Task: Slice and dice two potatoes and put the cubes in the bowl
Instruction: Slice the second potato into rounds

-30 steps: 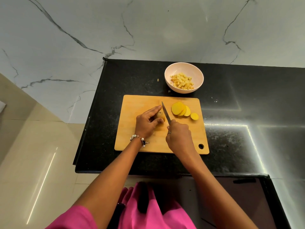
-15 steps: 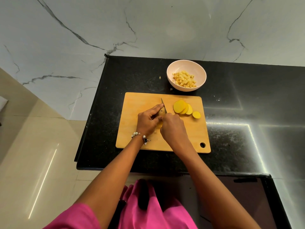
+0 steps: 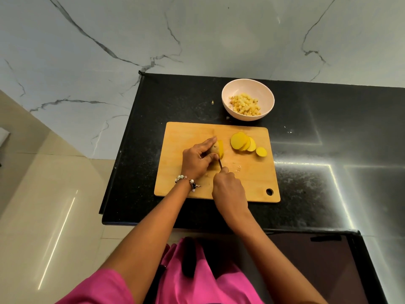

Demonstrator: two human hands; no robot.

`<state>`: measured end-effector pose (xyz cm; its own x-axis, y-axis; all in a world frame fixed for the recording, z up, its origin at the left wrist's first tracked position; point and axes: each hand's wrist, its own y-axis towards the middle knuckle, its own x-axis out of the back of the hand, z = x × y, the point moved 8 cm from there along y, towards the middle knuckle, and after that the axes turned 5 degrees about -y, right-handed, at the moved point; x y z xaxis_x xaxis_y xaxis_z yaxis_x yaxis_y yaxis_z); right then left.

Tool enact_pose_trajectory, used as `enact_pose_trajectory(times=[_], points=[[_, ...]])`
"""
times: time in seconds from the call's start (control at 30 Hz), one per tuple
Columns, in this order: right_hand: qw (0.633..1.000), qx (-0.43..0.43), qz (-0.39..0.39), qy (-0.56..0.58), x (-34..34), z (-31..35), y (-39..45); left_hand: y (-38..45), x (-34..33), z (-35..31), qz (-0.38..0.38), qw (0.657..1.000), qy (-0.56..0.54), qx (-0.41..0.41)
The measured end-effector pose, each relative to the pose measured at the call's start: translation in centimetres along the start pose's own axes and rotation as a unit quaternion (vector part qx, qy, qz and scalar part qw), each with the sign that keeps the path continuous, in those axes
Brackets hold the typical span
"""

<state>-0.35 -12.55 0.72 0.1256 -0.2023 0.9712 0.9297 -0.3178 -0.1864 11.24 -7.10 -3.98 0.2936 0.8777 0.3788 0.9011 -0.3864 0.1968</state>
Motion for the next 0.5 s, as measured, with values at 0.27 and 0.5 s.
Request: enact_pose_trajectory(times=[0.27,0.5], points=[[1.000,-0.010,-0.007,-0.014,-2.1,-1.7,0.7,-0.1,0.1,0.1,-0.005,1.000,0.010,0.015],[0.999,0.021,-0.012,-0.028,-2.2,-3.5,1.8,0.0,0.1,0.3,-0.011,0.999,0.017,0.028]])
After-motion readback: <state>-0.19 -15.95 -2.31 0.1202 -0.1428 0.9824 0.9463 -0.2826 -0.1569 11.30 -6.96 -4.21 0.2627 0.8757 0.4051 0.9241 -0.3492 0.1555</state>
